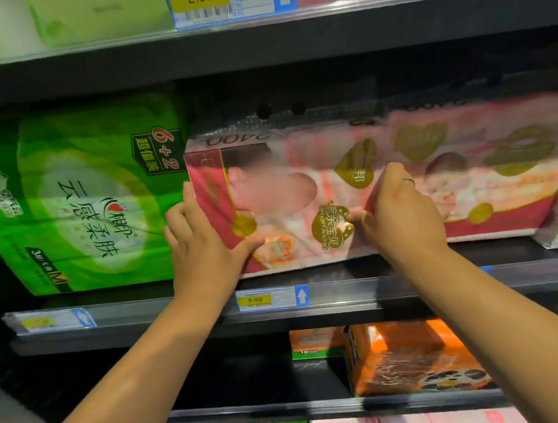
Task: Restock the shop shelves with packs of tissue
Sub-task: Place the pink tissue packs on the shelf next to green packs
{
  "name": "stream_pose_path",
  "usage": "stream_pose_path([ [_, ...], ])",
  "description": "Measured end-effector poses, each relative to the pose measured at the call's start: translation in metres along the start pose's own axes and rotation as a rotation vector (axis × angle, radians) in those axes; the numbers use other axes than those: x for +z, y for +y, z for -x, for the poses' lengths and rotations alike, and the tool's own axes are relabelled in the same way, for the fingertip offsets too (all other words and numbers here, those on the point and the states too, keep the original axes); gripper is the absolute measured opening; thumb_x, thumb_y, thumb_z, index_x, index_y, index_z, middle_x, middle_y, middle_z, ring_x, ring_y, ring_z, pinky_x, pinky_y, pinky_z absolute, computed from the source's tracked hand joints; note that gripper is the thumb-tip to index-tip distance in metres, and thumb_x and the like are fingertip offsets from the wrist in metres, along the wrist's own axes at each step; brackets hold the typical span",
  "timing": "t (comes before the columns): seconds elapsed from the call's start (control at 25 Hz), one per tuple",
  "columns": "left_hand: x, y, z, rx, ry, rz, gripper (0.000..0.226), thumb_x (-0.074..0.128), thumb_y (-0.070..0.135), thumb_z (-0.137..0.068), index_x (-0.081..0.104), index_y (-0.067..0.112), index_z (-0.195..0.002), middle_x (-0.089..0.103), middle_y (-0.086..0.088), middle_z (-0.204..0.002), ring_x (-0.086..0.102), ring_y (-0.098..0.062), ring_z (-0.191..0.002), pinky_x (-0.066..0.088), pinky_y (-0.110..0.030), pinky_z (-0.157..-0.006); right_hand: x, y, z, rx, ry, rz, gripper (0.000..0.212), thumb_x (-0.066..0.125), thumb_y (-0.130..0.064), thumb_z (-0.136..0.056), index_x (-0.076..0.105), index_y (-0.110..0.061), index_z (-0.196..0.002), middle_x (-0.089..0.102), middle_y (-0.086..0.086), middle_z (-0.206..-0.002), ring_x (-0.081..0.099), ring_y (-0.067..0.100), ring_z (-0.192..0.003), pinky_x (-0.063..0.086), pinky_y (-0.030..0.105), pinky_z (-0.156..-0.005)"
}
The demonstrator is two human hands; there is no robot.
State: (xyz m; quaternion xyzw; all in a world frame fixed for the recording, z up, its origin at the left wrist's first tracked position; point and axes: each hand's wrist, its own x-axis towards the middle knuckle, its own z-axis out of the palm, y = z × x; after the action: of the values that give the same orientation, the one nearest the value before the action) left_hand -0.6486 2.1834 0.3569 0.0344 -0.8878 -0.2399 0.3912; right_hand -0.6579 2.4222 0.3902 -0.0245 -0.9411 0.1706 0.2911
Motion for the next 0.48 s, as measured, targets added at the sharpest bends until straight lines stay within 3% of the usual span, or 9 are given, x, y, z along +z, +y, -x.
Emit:
stream_pose_path([
  [0.12,-0.002,0.002,-0.007,0.116,0.048,-0.067,0.126,0.083,0.048,-0.060,0.005,0.009,-0.150,0.039,-0.023,-0.125,0.046,-0.039,-0.109,0.043,-0.045,-0.093,0.002,-0.001,0.005,-0.101,0.060,0.070,0.063,0.074,-0.045,-0.078,0.042,-0.004,-0.114,0.050,0.019,-0.114,0.061,0.045,-0.087,0.032,0.036,-0.059],
  [0.32,0.002,-0.006,-0.007,0.290,-0.042,-0.415,0.129,0.081,0.067,-0.043,0.023,0.017,-0.147,0.040,-0.034,-0.126,0.046,-0.046,-0.107,0.042,-0.053,-0.088,0.018,-0.011,0.015,-0.414,-0.308,0.229,0.032,0.063,-0.043,-0.086,0.054,-0.021,-0.107,0.059,0.007,-0.107,0.061,0.035,-0.096,0.037,0.034,-0.065],
  [0.48,0.006,-0.001,-0.015,0.290,-0.067,-0.554,0.126,0.084,0.066,-0.037,0.031,0.010,-0.137,0.044,-0.036,-0.121,0.050,-0.043,-0.099,0.044,-0.047,-0.083,0.024,-0.019,-0.003,-0.457,-0.316,0.339,0.022,0.057,-0.033,-0.092,0.065,-0.020,-0.107,0.064,0.012,-0.103,0.062,0.036,-0.095,0.037,0.031,-0.065],
])
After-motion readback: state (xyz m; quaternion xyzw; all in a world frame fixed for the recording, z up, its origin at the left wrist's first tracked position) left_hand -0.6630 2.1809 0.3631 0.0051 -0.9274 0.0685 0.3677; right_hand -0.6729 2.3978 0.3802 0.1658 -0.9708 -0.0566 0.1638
